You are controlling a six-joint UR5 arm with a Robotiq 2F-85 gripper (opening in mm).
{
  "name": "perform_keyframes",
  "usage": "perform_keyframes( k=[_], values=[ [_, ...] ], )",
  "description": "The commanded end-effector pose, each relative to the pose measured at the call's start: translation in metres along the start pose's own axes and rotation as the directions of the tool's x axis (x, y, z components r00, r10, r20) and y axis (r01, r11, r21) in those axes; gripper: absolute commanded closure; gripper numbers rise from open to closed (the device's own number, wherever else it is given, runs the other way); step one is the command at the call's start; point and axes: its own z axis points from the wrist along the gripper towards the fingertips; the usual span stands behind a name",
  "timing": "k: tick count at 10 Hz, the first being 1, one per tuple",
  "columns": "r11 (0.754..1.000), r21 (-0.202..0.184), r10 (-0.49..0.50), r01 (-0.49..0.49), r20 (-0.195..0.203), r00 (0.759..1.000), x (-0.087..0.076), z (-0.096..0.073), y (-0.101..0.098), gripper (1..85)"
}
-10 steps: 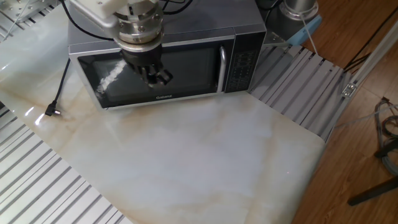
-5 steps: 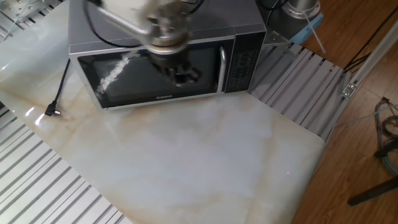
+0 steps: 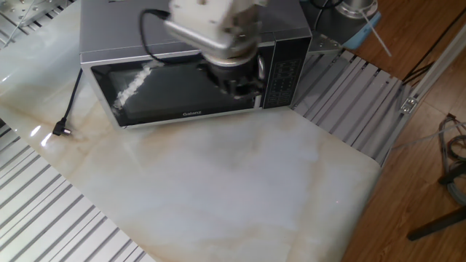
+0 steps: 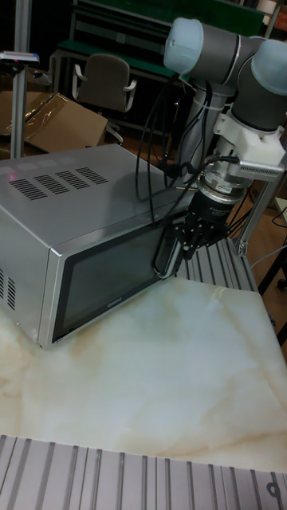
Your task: Open the microwave door
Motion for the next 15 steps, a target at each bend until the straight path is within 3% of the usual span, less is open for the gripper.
perform_keyframes(
  k=[1,2,3,4,8,12,15],
  values=[
    [0.993,-0.047,-0.109,0.109,0.001,0.994,0.015,0.001,0.030,84.7],
    [0.994,-0.022,-0.107,0.107,-0.005,0.994,0.018,0.004,0.028,84.7],
    [0.993,0.029,-0.119,0.118,0.006,0.993,0.015,0.007,0.019,84.7],
    [0.991,0.046,-0.128,0.128,-0.004,0.992,0.019,0.010,0.019,84.0],
    [0.973,0.069,-0.222,0.222,-0.009,0.975,0.033,0.011,0.021,84.7],
    [0.958,0.097,-0.268,0.270,-0.035,0.963,0.039,0.006,0.011,84.0],
    [0.948,0.116,-0.295,0.296,-0.023,0.955,0.036,0.004,0.007,72.0]
  ],
)
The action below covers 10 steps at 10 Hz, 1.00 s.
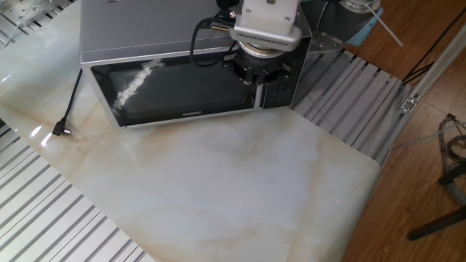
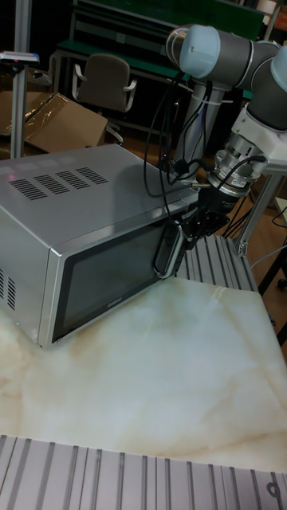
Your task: Open the microwave door
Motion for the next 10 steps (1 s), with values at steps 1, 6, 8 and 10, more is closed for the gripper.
perform_keyframes(
  k=[1,6,8,10],
  values=[
    [0.999,0.013,-0.031,0.031,0.006,0.999,0.002,-0.002,-0.005,67.3],
    [0.999,0.003,-0.037,0.037,0.021,0.999,-0.003,-0.005,-0.010,66.7],
    [1.000,0.023,-0.020,0.020,0.015,1.000,-0.007,-0.005,-0.016,80.0],
    [1.000,-0.005,-0.022,0.022,0.042,0.999,-0.013,-0.005,-0.008,78.0]
  ],
)
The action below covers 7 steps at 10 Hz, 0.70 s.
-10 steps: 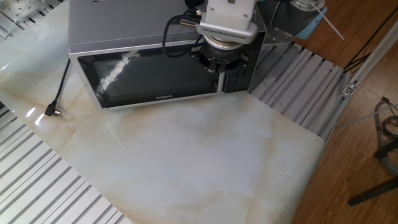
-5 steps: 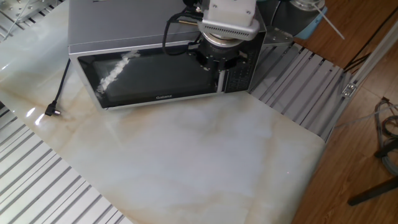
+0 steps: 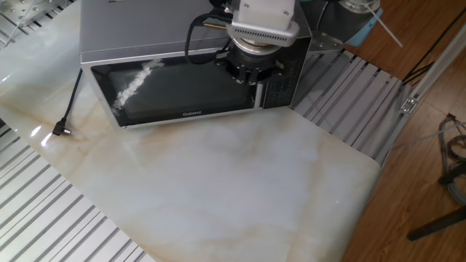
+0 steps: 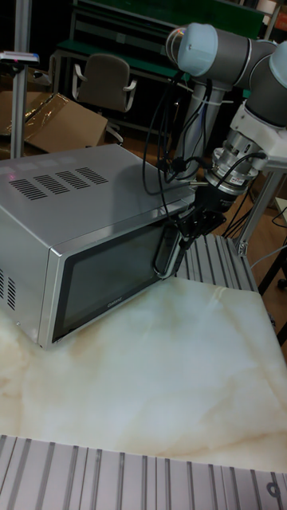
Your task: Open the microwave door
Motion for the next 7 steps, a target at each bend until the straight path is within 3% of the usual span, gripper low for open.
perform_keyframes(
  k=[1,3,4,6,7],
  values=[
    [0.999,-0.038,0.001,0.001,0.036,0.999,-0.010,-0.002,0.009,73.3],
    [0.999,-0.046,0.011,-0.010,0.029,1.000,-0.009,-0.002,0.011,70.3],
    [0.998,-0.070,0.013,-0.010,0.046,0.999,-0.013,-0.002,0.017,62.7],
    [0.996,-0.079,0.038,-0.037,0.007,0.999,0.000,-0.005,0.021,58.3],
    [0.996,-0.081,0.034,-0.033,0.008,0.999,0.005,-0.007,0.024,57.0]
  ],
)
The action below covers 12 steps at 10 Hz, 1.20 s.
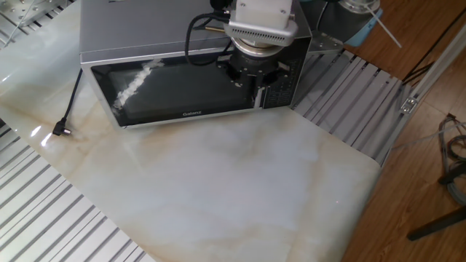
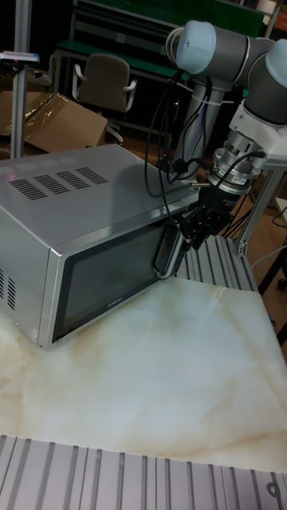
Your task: Open the microwave door
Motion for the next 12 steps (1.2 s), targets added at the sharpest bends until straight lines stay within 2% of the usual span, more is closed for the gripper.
perform_keyframes(
  k=[1,4,7,12],
  values=[
    [1.000,-0.026,0.005,-0.005,-0.005,1.000,0.011,-0.003,0.012,54.7],
    [1.000,-0.008,-0.014,0.014,-0.002,1.000,0.019,0.004,0.015,51.0],
    [0.999,0.010,-0.045,0.045,-0.022,0.999,0.030,0.005,0.012,50.0],
    [0.997,0.005,-0.071,0.071,-0.026,0.997,0.045,0.012,0.005,46.7]
  ],
)
